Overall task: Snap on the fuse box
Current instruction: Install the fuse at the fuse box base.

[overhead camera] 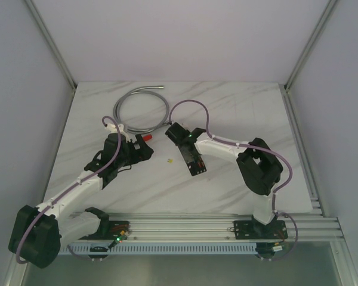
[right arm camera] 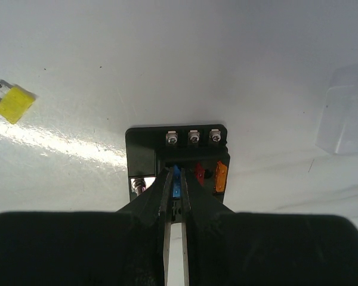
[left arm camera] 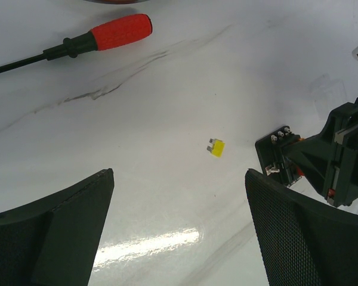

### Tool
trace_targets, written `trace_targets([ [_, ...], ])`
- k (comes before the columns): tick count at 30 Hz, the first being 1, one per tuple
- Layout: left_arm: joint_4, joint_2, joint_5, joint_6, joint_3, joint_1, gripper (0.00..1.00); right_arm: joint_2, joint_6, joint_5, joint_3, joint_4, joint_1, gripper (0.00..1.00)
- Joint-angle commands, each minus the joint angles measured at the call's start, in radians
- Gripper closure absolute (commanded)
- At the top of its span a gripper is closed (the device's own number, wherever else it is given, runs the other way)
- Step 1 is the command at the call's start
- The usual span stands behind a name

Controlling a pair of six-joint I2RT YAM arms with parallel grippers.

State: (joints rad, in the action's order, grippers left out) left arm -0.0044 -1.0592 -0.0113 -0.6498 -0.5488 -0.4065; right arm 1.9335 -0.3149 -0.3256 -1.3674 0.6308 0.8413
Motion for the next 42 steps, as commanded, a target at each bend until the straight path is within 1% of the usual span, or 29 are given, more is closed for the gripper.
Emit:
trace_targets([
  [1, -0.015, 0.011, 0.021, 0.001, -0.03, 0.004, 0.0, 0.071, -0.032, 0.059, 0.126, 0.0, -0.011, 1.0],
  [4, -0.017, 0.019, 0.028, -0.003, -0.031, 0.005, 0.0, 0.006, -0.025, 0.097, 0.11, -0.042, -0.013, 1.0],
  [7, -0.017, 0.033, 0.029, -0.008, -0.031, 0.005, 0.0, -0.043, -0.022, 0.092, 0.071, -0.053, -0.016, 0.99],
  [8, -0.018, 0.036, 0.03, -0.009, -0.031, 0.005, 0.0, -0.054, -0.021, 0.086, 0.06, -0.052, -0.016, 0.96],
  [10, -0.019, 0.043, 0.033, -0.011, -0.031, 0.005, 0.0, -0.074, -0.017, 0.073, 0.045, -0.052, -0.017, 0.93],
  [17, -0.03, 0.06, 0.039, -0.013, -0.038, 0.005, 0.0, -0.13, -0.025, 0.06, 0.033, -0.042, -0.018, 0.76],
  [21, -0.035, 0.063, 0.044, -0.015, -0.04, 0.005, 0.0, -0.151, -0.028, 0.057, 0.042, -0.044, -0.018, 0.71],
  [24, -0.036, 0.061, 0.051, -0.02, -0.041, 0.005, 0.0, -0.159, -0.028, 0.062, 0.048, -0.05, -0.017, 0.71],
  [26, -0.037, 0.063, 0.055, -0.023, -0.041, 0.005, 0.0, -0.164, -0.01, 0.092, 0.056, -0.081, -0.01, 0.71],
  [30, -0.037, 0.056, 0.06, -0.029, -0.039, 0.007, 0.0, -0.156, 0.016, 0.151, 0.081, -0.188, 0.01, 0.69],
  [33, -0.038, 0.047, 0.078, -0.043, -0.028, 0.024, 0.0, -0.121, 0.03, 0.131, 0.065, -0.234, 0.032, 0.65],
  [38, -0.037, 0.038, 0.126, -0.065, 0.0, 0.076, 0.0, -0.066, 0.069, 0.127, 0.038, -0.294, 0.058, 0.6],
  [42, -0.037, 0.038, 0.149, -0.075, 0.013, 0.106, 0.0, -0.002, 0.083, 0.145, -0.01, -0.302, 0.078, 0.56],
])
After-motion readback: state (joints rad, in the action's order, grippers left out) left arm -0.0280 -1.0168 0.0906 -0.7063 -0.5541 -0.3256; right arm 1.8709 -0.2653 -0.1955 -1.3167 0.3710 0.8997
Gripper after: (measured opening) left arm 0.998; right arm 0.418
